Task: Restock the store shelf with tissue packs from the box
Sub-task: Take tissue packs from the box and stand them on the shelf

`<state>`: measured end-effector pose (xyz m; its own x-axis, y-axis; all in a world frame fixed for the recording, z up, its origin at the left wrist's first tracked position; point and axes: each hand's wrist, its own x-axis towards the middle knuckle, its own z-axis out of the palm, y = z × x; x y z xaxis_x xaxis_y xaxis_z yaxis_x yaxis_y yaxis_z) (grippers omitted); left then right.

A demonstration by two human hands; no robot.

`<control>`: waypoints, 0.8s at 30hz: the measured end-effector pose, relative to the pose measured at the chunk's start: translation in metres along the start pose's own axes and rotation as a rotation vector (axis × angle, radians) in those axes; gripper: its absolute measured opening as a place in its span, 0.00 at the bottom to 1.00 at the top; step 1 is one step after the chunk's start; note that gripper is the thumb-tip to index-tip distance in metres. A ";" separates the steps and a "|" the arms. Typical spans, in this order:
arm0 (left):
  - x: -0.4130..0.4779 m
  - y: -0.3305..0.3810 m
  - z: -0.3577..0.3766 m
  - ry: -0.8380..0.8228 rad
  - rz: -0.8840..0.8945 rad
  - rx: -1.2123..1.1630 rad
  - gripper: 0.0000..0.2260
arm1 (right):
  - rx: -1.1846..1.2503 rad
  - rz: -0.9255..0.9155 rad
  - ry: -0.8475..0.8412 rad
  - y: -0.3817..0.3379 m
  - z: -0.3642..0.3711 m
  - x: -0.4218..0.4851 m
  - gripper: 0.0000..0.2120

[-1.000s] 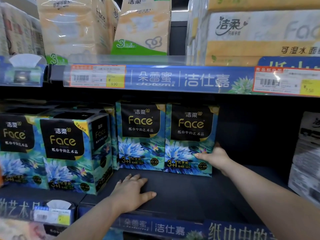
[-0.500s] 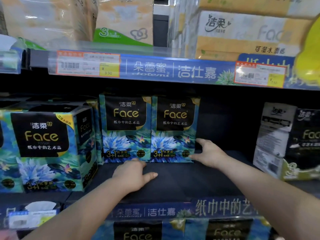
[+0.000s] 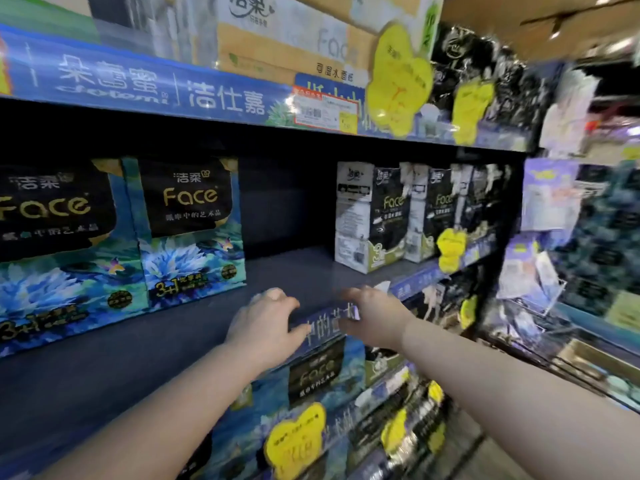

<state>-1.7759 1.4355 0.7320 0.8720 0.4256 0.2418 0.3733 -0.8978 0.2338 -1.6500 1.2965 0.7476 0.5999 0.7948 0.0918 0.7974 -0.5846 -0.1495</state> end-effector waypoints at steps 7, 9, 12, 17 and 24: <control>-0.022 0.054 0.026 -0.101 0.081 0.004 0.23 | -0.015 0.138 -0.021 0.041 0.004 -0.067 0.28; -0.032 0.067 0.034 -0.135 0.083 0.011 0.23 | -0.009 0.161 -0.012 0.053 0.004 -0.089 0.27; -0.046 0.100 0.047 -0.178 0.106 0.028 0.24 | -0.002 0.207 -0.028 0.075 0.002 -0.130 0.28; -0.086 0.200 0.074 -0.245 0.214 0.008 0.22 | 0.002 0.347 -0.032 0.139 -0.004 -0.240 0.28; -0.159 0.370 0.122 -0.335 0.453 -0.052 0.21 | 0.016 0.647 -0.040 0.234 -0.020 -0.426 0.26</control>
<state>-1.7383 1.0217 0.6655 0.9975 -0.0681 0.0184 -0.0705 -0.9719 0.2247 -1.7176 0.8172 0.6931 0.9558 0.2882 -0.0586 0.2742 -0.9453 -0.1770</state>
